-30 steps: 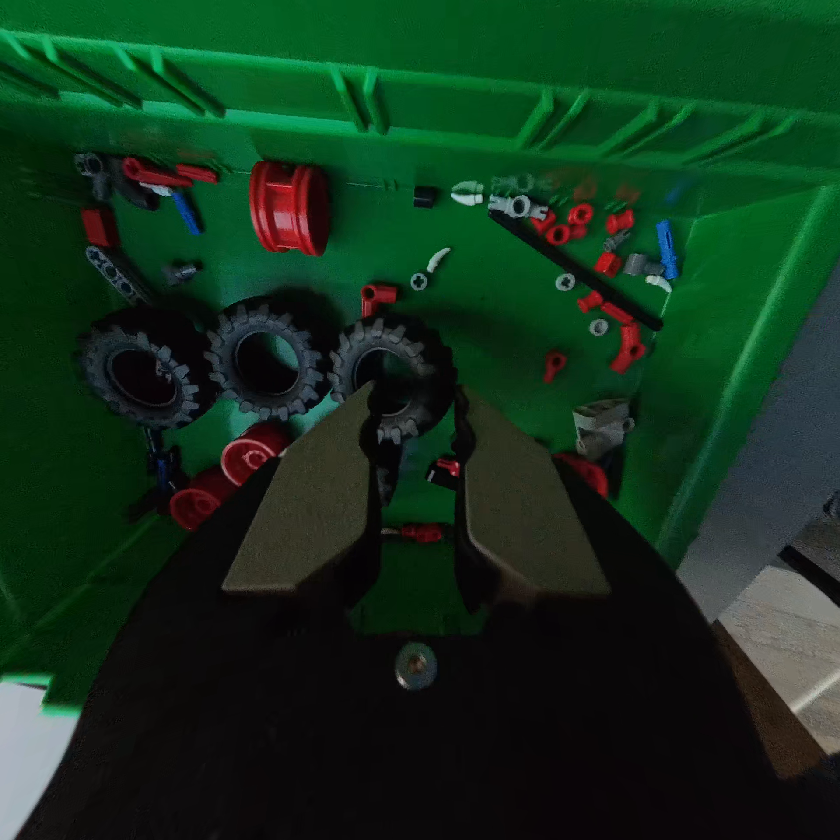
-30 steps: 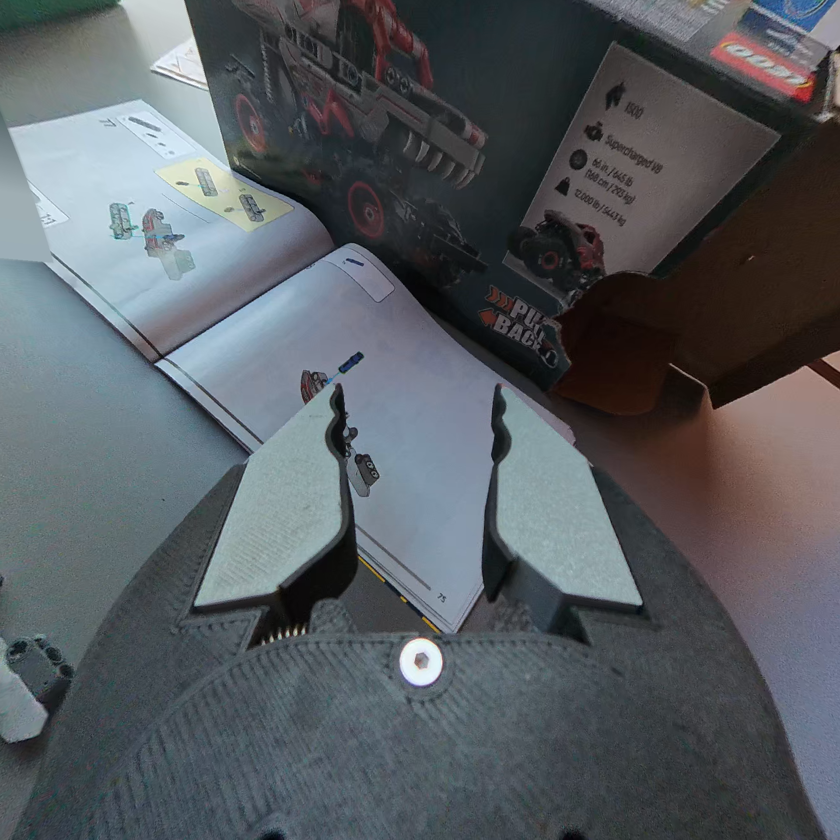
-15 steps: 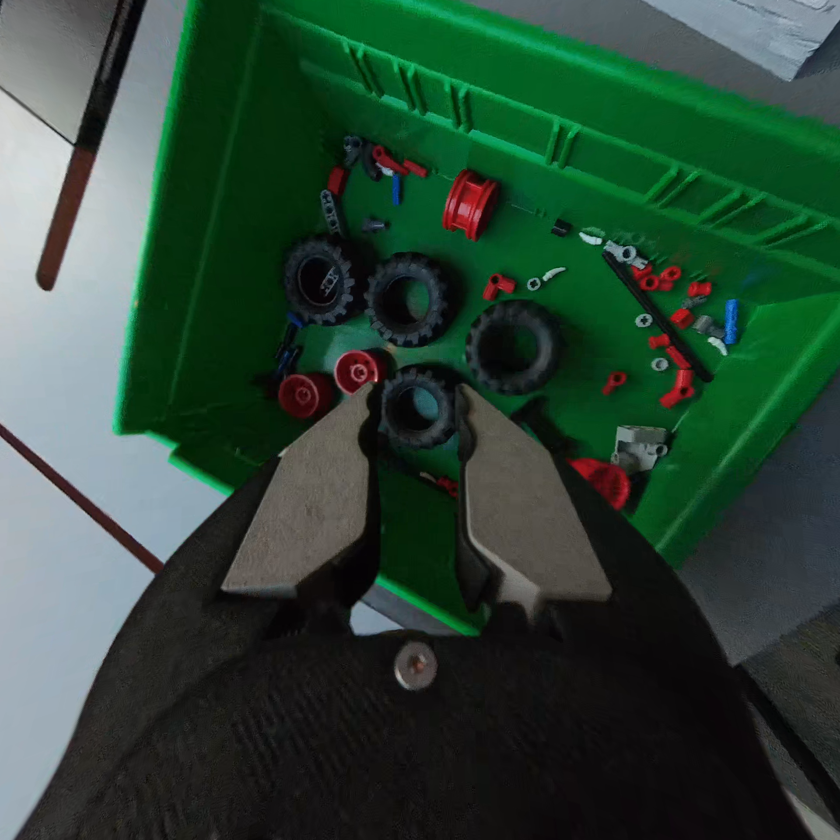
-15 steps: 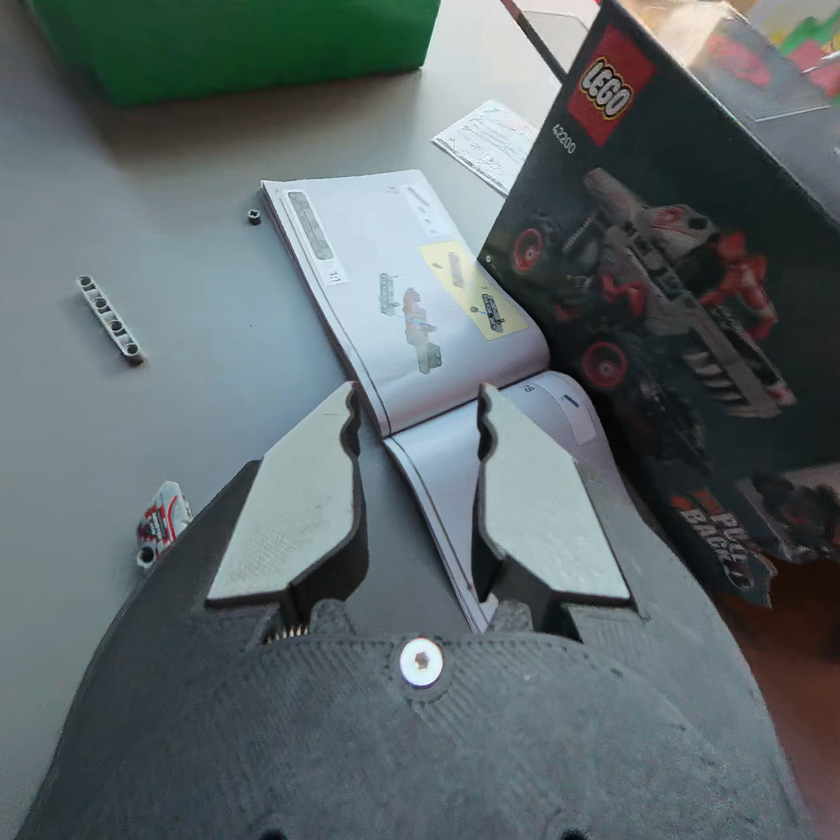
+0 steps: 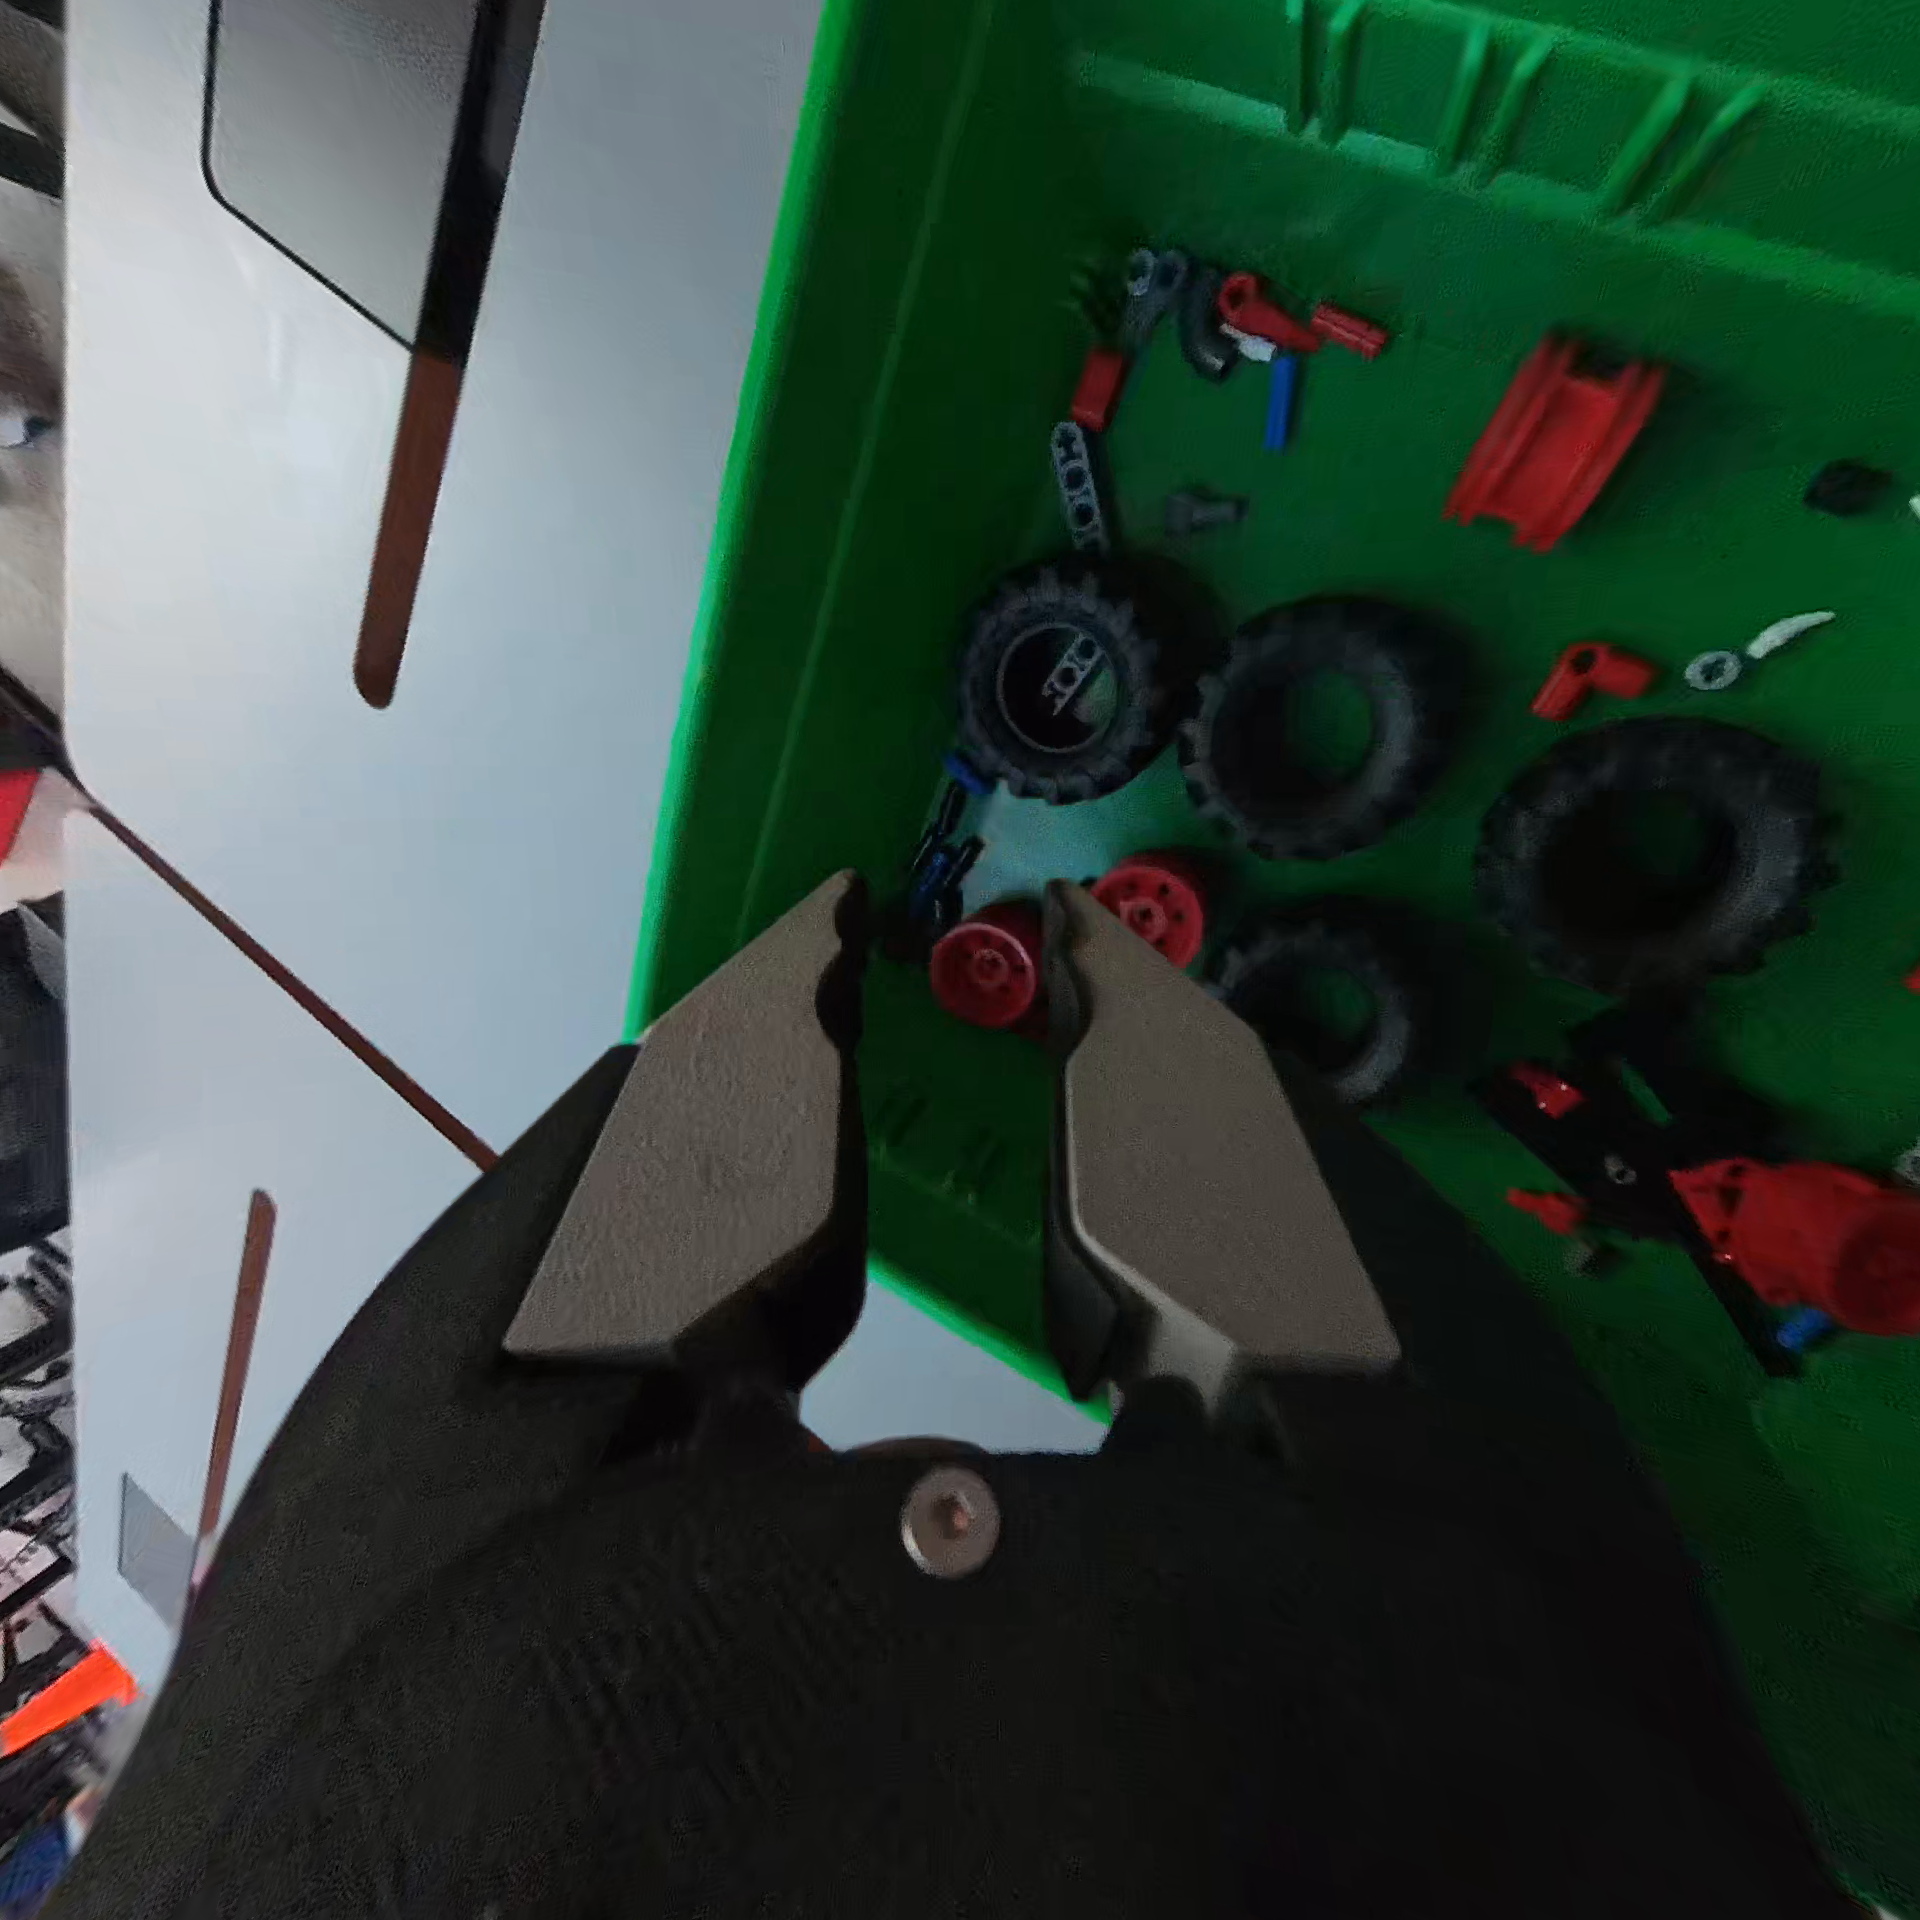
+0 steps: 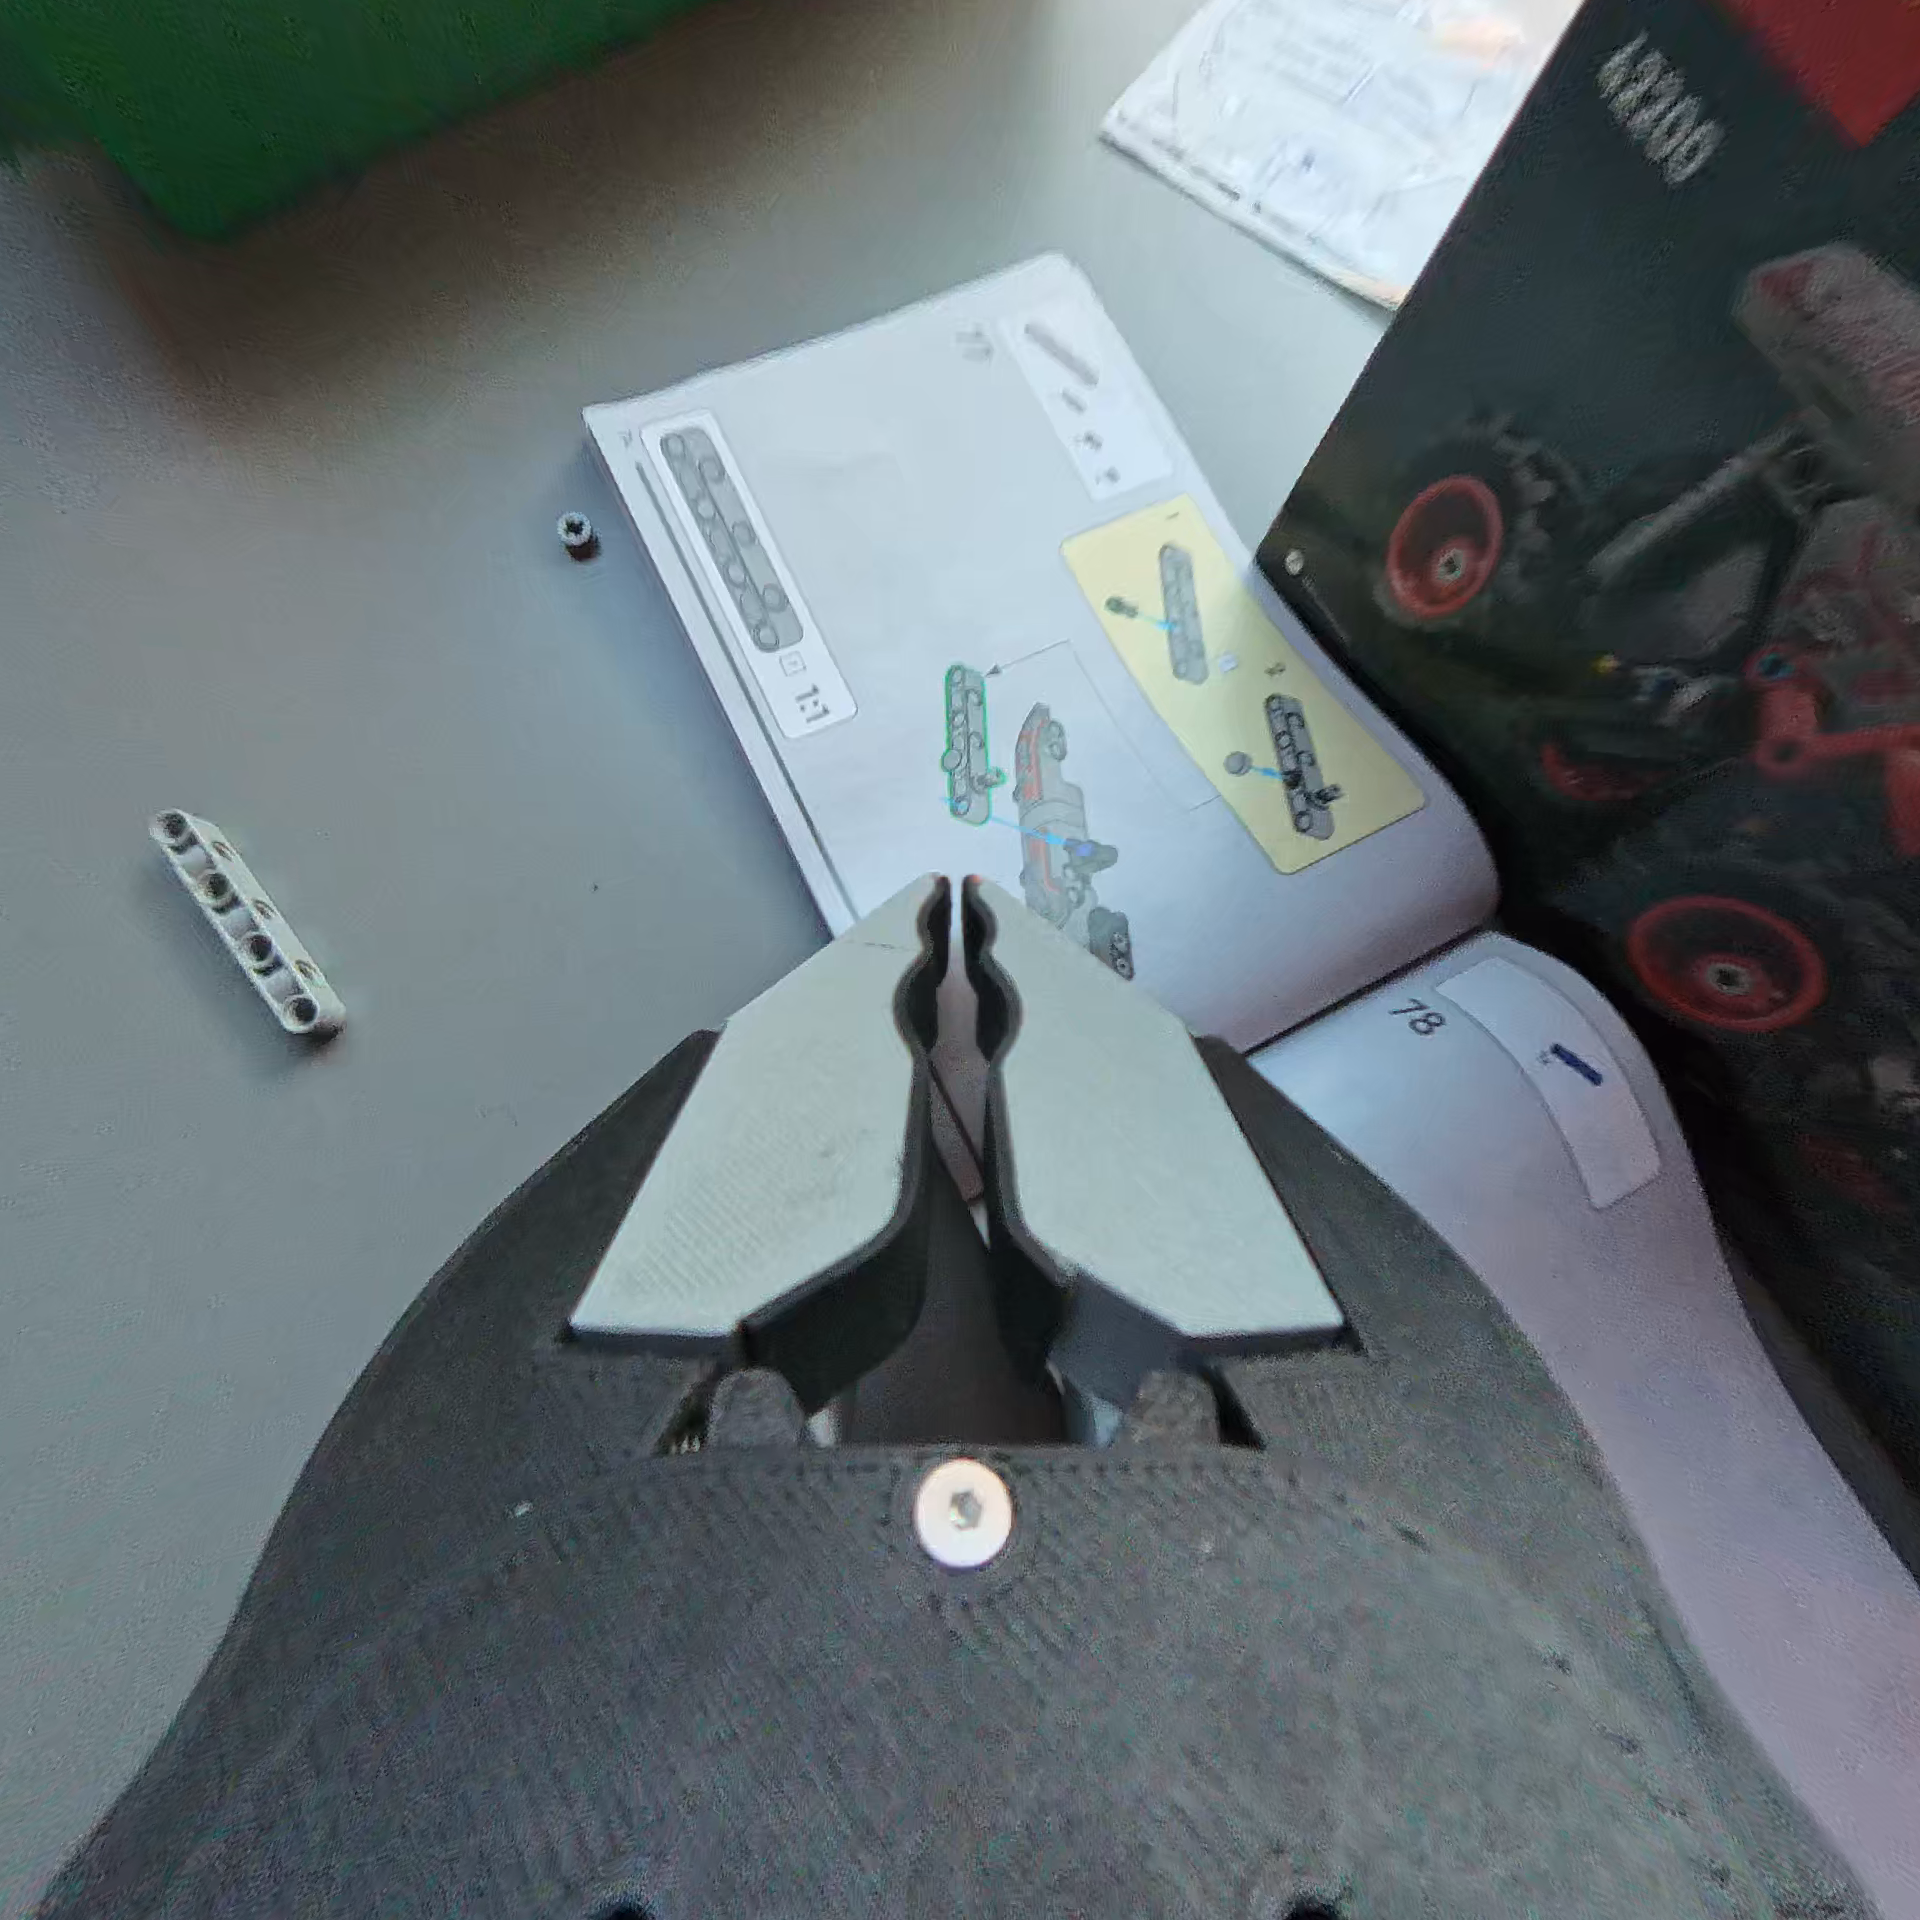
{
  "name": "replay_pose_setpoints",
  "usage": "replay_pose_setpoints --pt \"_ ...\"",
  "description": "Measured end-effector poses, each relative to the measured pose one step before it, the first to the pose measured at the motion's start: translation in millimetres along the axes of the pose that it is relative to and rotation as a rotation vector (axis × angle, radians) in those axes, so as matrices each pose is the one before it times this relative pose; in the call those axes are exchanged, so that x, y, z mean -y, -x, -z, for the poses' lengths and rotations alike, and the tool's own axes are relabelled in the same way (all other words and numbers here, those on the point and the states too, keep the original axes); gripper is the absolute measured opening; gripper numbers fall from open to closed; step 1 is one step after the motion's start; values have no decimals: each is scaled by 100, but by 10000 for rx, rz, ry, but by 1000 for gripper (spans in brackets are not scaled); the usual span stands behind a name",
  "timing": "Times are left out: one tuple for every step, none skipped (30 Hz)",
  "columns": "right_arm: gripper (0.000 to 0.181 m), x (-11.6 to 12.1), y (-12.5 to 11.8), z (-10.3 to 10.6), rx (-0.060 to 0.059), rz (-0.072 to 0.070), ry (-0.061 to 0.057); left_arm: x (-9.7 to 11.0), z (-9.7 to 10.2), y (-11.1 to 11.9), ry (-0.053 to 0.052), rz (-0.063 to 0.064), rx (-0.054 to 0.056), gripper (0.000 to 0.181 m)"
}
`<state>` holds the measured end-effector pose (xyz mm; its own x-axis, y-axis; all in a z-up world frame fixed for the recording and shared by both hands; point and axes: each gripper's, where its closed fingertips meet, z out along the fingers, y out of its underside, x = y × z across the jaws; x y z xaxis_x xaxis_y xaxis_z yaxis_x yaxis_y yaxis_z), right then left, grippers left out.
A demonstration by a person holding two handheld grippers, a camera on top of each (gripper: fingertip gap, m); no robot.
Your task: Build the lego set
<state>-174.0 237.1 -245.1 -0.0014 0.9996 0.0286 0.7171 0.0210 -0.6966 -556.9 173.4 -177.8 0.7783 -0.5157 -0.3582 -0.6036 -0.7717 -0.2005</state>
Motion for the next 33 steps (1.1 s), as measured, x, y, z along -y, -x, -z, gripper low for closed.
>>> replay_pose_setpoints --pt "0 512 -185 404 -82 -19 -416 457 -587 -174 -115 -83 -477 29" --pt "1 300 -194 323 -47 -93 -247 143 -748 151 42 -91 -161 22" --pt "3 94 -243 201 -26 -130 -74 -323 -871 389 322 -101 75 21" --pt "4 13 -250 136 -32 -100 -27 -531 -893 24 457 -230 -62 23" --pt "4 31 -220 89 -45 -40 -60 -479 -818 -199 371 -311 -124 24" --pt "4 42 -143 77 -31 5 -73 -369 -688 43 274 -274 52 24" --pt "4 13 -35 46 6 28 -50 -244 -572 261 224 -183 172 24" --pt "4 -28 13 -8 23 43 -5 -39 -463 35 135 -129 -11 22" --pt "4 -64 -9 -52 -8 44 21 257 -357 -149 -22 -52 -144 19" --pt "4 -93 3 -92 -6 34 34 394 -298 -216 -111 -5 -189 18" --pt "5 -131 100 -116 59 27 60 131 -241 -133 44 -33 -138 16" --pt "5 -130 166 -115 88 33 60 -76 -211 101 148 -68 1 13" --pt "5 -81 160 -95 59 50 27 -45 -185 22 83 -68 -57 11" --pt "5 -79 151 -81 41 71 28 -82 -140 -135 89 -58 -174 8" --pt "6 -139 137 -64 22 81 72 92 40 -579 -8 -78 -427 0" --pt "7 -163 55 -53 -17 77 90 450 284 -601 -275 -239 -296 0" --pt "7 -132 29 -39 -29 61 69 766 420 -831 -493 -434 -276 0" --pt "7 -92 67 -21 12 46 47 917 513 -808 -595 -323 -202 0" --pt "7 -68 78 12 38 24 25 568 457 -179 -323 8 64 0" --pt "7 -28 20 19 20 -2 -5 -228 287 590 220 190 370 0" --pt "7 -7 23 32 28 -17 -15 -743 72 884 478 147 463 2" --pt "7 -43 48 29 46 -17 0 -726 -174 598 392 -8 261 2" --pt "7 -63 24 29 28 -5 10 -582 -353 480 310 6 220 2" --pt "7 -81 18 22 -1 6 8 -507 -453 287 321 60 157 4" --pt "7 -83 43 28 -1 12 6 -430 -479 91 321 -28 120 8" --pt "7 -82 79 28 6 17 6 -277 -424 -15 216 -196 142 12" --pt "7 -51 78 30 7 20 -1 -211 -324 49 175 -259 203 15" --pt "7 -17 107 30 21 19 -10 -140 -155 -106 154 -212 42 17" --pt "7 10 137 26 42 17 -4 143 4 -74 -26 -66 -33 18" --pt "7 21 142 16 46 17 -6 270 38 -20 -133 61 -76 17" --pt "6 78 181 20 56 22 -30 140 -21 101 -56 132 -47 14" --pt "6 68 232 4 79 26 -33 30 -68 107 16 121 -49 11" --pt "6 29 251 -21 79 26 -5 72 -108 -4 2 112 -68 9"
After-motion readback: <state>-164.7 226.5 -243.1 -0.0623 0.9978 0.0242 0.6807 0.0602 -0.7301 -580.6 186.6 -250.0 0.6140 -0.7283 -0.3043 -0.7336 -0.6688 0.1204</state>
